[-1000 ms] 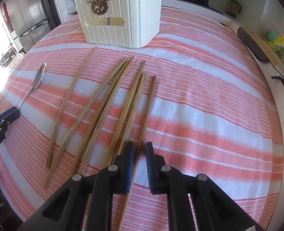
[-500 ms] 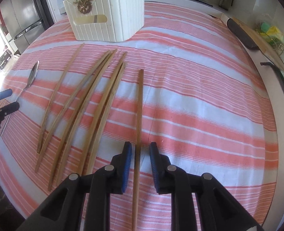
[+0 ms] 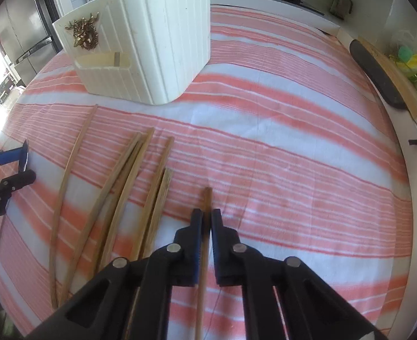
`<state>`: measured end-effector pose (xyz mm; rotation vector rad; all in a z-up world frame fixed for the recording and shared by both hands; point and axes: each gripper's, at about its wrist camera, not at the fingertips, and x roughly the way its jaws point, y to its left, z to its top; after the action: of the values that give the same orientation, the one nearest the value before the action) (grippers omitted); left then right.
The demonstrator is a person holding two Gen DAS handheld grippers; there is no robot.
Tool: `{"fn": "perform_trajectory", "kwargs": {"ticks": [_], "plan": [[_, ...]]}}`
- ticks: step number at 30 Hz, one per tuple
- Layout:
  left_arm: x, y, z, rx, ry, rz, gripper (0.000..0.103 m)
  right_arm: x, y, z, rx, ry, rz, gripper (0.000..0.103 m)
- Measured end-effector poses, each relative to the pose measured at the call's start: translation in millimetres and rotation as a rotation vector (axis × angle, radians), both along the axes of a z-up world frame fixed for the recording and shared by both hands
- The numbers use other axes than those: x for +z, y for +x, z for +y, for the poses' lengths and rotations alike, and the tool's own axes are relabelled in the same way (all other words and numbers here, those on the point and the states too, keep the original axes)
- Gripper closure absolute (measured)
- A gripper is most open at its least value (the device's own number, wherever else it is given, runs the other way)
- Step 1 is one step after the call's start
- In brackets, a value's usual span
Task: Organize utensils
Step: 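Lift the steel spoon with the left tool while the right tool lifts the chopstick toward the holder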
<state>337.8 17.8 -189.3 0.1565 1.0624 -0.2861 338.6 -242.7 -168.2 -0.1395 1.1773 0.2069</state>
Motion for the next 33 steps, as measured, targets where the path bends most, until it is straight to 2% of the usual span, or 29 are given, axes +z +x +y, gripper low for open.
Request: {"fn": "perform_trajectory", "kwargs": {"ticks": [2,5,14,24,28,33], "plan": [[4,1,6,0.012,-0.045,0.005,0.061,3,6,-8,-0.035,0.052,-0.006,0.097],[19,-11,14,0.018,-0.086,-0.053,0.061,20,1,-20,-0.079,0.142,-0.060,0.097],[96,-78,33,0.036,-0.202,-0.286,0.061,118,-75,-29,-0.050,0.263,-0.333,0.097],[136,-132,41,0.046,-0.289,-0.434,0.061,177,-159,-17,-0.027,0.262,-0.573,0.097],[149,-136,42,0.045,-0.323,-0.457,0.062,190,-169,-11,-0.022,0.237,-0.645,0.097],[161,-136,42,0.039,-0.347,-0.468,0.062,198,-170,-5,-0.020,0.246,-0.674,0.097]]}}
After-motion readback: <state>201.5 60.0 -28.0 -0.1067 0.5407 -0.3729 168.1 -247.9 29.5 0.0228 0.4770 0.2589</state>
